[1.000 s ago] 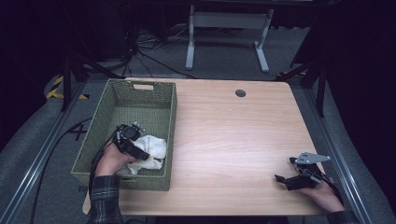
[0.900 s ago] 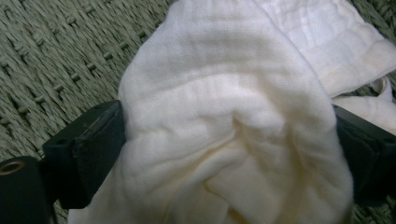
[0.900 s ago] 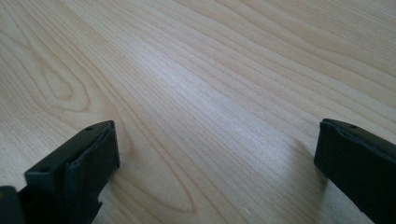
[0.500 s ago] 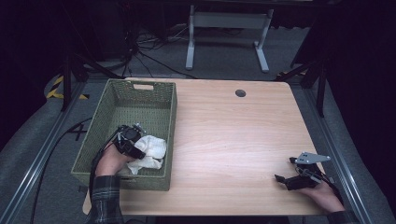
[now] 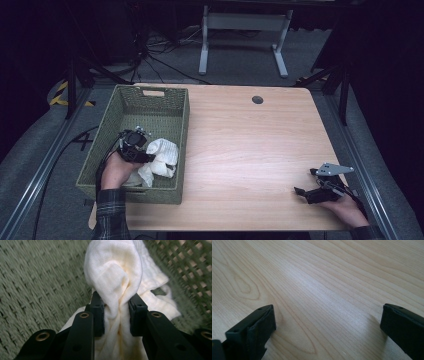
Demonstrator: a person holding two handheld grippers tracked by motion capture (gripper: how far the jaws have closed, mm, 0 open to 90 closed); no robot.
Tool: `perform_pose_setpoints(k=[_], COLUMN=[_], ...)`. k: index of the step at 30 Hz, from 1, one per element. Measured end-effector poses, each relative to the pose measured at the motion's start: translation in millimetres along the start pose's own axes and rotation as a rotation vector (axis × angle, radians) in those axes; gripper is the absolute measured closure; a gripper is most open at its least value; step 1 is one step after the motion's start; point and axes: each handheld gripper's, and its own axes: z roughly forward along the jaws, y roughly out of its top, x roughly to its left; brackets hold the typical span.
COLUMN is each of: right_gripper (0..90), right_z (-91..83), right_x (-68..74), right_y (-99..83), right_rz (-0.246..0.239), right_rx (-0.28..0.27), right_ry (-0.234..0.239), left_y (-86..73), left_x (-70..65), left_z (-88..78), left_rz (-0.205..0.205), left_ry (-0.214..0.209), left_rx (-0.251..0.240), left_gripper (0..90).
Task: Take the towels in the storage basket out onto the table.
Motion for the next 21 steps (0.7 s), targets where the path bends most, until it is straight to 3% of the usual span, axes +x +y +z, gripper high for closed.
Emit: perform_pose_setpoints(k=[8, 18, 21], right_gripper=[0.3, 0.3, 0.3], right_z=[0.0, 0.0, 0.0], right_x=[0.0, 0.0, 0.0], right_y=[0.0, 0.0, 0.0], right_rz=[0.001, 0.000, 0.000], right_rx=[0.000, 0.000, 0.000], right_ry=[0.000, 0.000, 0.000], left_y=[-0.7, 1.4, 3.7], left_x=[1.6, -2.0, -3.9], left_z=[-20.8, -45.0, -49.7], left_rz=[-0.017, -0.019, -0.011], left_ry=[-0.012, -0.035, -0.029], left_rx=[-0.169, -0.330, -0.353], left_gripper=[71.3, 71.3, 71.3])
